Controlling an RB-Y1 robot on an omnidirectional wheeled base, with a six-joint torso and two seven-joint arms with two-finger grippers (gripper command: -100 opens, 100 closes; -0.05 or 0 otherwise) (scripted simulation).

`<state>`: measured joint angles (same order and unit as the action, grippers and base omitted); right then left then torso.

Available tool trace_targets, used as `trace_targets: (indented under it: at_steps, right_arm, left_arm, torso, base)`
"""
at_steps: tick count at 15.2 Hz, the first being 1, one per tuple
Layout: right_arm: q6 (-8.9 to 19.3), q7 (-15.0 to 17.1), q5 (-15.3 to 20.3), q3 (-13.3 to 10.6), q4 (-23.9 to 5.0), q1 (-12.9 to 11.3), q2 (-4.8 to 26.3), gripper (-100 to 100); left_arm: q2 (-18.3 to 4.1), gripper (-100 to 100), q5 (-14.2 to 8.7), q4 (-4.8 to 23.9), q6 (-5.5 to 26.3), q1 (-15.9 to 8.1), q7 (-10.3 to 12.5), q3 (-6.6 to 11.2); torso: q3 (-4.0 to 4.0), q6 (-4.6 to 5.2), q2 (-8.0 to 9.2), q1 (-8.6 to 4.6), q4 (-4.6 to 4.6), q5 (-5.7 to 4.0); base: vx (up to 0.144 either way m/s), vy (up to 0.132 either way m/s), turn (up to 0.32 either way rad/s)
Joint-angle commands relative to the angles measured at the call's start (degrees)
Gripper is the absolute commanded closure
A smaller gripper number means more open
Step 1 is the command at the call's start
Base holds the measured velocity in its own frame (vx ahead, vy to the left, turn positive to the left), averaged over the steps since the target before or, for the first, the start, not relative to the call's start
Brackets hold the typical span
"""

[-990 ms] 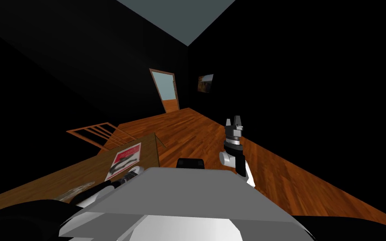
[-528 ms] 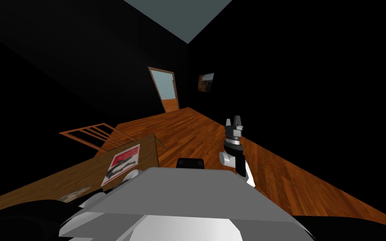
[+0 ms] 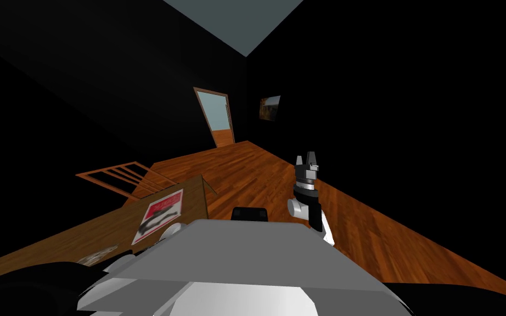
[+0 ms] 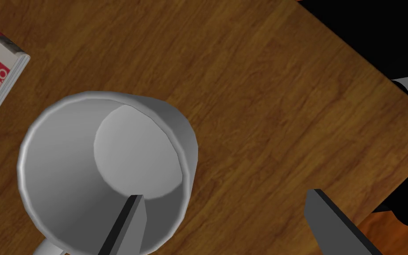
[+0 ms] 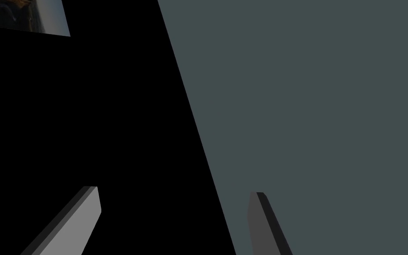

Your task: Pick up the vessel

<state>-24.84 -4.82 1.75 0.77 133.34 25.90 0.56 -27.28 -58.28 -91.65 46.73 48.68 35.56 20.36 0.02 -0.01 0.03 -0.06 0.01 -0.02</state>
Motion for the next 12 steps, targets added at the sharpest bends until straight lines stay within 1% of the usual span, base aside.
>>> trace_targets:
  at_steps: [1, 6, 7, 8, 9, 12]
  right_arm:
    - [0.00, 0.00, 0.00, 0.00, 0.00, 0.00, 0.00, 0]
    - [0.00, 0.00, 0.00, 0.00, 0.00, 0.00, 0.00, 0]
    - [0.00, 0.00, 0.00, 0.00, 0.00, 0.00, 0.00, 0]
    - [0.00, 0.00, 0.00, 0.00, 0.00, 0.00, 0.00, 0]
    - [0.00, 0.00, 0.00, 0.00, 0.00, -0.01, 0.00, 0]
    - [0.00, 0.00, 0.00, 0.00, 0.00, -0.01, 0.00, 0]
  left_arm:
    - [0.00, -100, 0.00, 0.00, 0.00, 0.00, 0.00, 0.00]
    - [0.00, -100, -0.16, 0.11, 0.17, 0.04, 0.06, 0.05]
    - [0.50, -100, 0.50, 1.83, -0.31, -1.37, -0.02, -0.23]
    - [0.67, -100, 0.72, 2.41, -0.47, -1.84, -0.05, -0.33]
    - [1.00, -100, 1.16, 3.56, -0.80, -2.78, -0.11, -0.52]
    - [1.51, -100, 1.82, 5.29, -1.29, -4.18, -0.20, -0.81]
  torso:
    - [0.00, 0.00, 0.00, 0.00, 0.00, 0.00]
    - [-0.01, 0.00, -0.02, 0.00, -0.01, 0.00]
    - [-0.01, 0.00, -0.02, 0.00, 0.00, 0.00]
    - [0.00, 0.02, 0.00, 0.01, 0.00, 0.01]
    - [0.02, 0.02, 0.04, 0.02, 0.01, 0.01]
    - [0.04, 0.02, 0.07, 0.02, 0.02, 0.01]
  base:
    - [0.022, -0.001, 0.012]
    - [0.003, 0.000, 0.007]
    - [-0.009, 0.002, -0.043]
    - [-0.023, 0.003, -0.075]
    - [-0.025, 0.004, -0.082]
    - [-0.020, 0.003, -0.058]
